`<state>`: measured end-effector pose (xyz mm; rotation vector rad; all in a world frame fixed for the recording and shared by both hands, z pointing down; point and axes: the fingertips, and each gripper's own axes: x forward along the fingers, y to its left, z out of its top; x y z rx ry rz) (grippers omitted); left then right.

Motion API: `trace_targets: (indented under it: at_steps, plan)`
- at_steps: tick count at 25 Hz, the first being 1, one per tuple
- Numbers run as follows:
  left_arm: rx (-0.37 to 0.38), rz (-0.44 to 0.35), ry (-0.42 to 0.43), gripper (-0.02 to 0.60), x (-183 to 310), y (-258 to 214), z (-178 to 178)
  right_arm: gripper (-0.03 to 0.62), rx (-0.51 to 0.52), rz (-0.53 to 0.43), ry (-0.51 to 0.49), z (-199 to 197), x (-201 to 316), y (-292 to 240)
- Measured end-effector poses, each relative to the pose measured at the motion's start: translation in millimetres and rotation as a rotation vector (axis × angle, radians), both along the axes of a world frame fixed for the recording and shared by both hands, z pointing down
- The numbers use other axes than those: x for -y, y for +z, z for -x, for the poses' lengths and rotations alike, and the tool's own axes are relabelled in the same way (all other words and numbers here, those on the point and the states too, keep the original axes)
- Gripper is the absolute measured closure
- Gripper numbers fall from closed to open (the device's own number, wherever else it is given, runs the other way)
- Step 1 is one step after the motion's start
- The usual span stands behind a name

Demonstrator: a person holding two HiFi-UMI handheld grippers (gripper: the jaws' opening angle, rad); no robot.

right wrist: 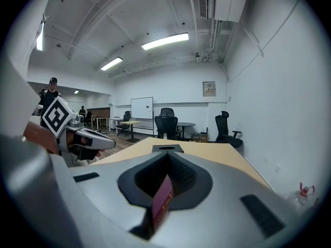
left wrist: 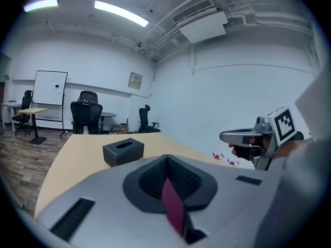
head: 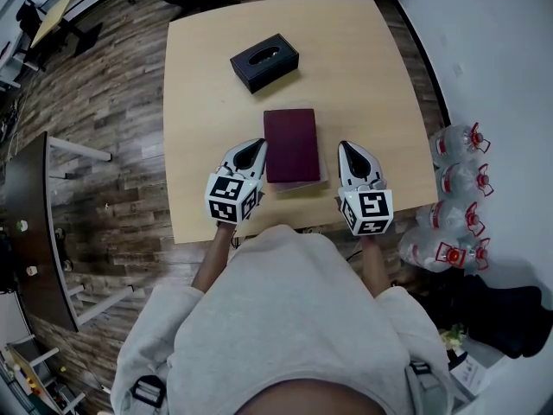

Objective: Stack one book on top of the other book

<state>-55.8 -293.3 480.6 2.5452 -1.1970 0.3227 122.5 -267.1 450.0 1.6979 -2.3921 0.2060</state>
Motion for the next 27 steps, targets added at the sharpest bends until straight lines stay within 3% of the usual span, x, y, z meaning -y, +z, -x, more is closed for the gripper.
trace_targets:
  at_steps: [27]
  plan:
    - [0.001, 0.016, -0.002, 0.571, 4.8, 6.9, -3.1, 0.591, -0.009, 0.008, -0.023, 1.2, 7.2, 6.4]
